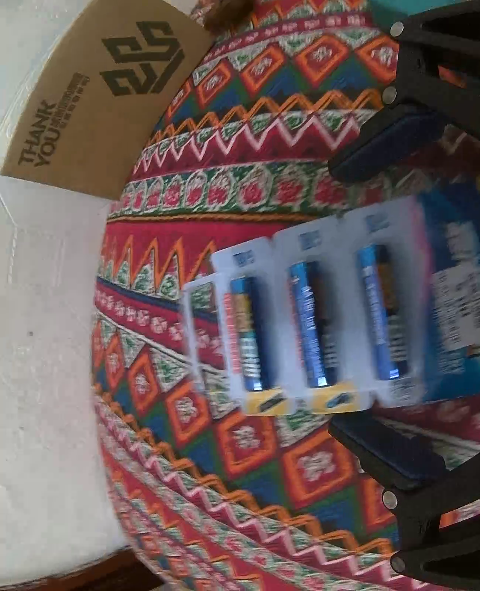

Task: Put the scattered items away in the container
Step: 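Grasp the blue AA battery card with the left gripper while the right gripper grasps the teal glasses case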

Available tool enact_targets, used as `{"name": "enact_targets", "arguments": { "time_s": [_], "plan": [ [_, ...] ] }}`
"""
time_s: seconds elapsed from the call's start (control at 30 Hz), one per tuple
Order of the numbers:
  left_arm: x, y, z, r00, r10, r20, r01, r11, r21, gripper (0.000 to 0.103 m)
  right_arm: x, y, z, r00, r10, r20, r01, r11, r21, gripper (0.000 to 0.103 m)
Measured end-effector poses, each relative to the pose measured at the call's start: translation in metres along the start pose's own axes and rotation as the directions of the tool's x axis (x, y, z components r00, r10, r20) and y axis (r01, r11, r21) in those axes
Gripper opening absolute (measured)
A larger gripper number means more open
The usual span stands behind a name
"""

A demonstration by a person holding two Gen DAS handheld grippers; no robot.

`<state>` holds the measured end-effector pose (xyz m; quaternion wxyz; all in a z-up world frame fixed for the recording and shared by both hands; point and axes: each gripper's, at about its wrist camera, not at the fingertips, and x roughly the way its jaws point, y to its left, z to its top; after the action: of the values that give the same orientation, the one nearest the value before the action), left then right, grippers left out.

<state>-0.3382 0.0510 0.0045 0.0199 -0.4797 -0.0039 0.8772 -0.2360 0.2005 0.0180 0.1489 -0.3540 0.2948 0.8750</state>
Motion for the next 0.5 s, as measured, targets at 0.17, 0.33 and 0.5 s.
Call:
{"name": "enact_targets", "arguments": {
  "time_s": [0.17, 0.33, 0.5],
  "plan": [
    [-0.029, 0.011, -0.026, 0.999, -0.042, 0.022, 0.041, 0.998, 0.052, 0.083, -0.004, 0.000, -0.003, 0.996, 0.038, -0.075, -0.048, 0.990, -0.134, 0.075],
    [-0.070, 0.028, -0.084, 0.998, -0.068, -0.012, 0.069, 0.996, 0.063, 0.083, -0.033, -0.018, -0.019, 0.984, 0.075, -0.163, -0.106, 0.977, -0.187, 0.075],
    [-0.121, 0.038, -0.159, 0.996, -0.081, -0.034, 0.084, 0.992, 0.098, 0.083, -0.090, -0.045, -0.062, 0.978, 0.032, -0.204, -0.102, 0.935, -0.339, 0.075]
  ]
}}
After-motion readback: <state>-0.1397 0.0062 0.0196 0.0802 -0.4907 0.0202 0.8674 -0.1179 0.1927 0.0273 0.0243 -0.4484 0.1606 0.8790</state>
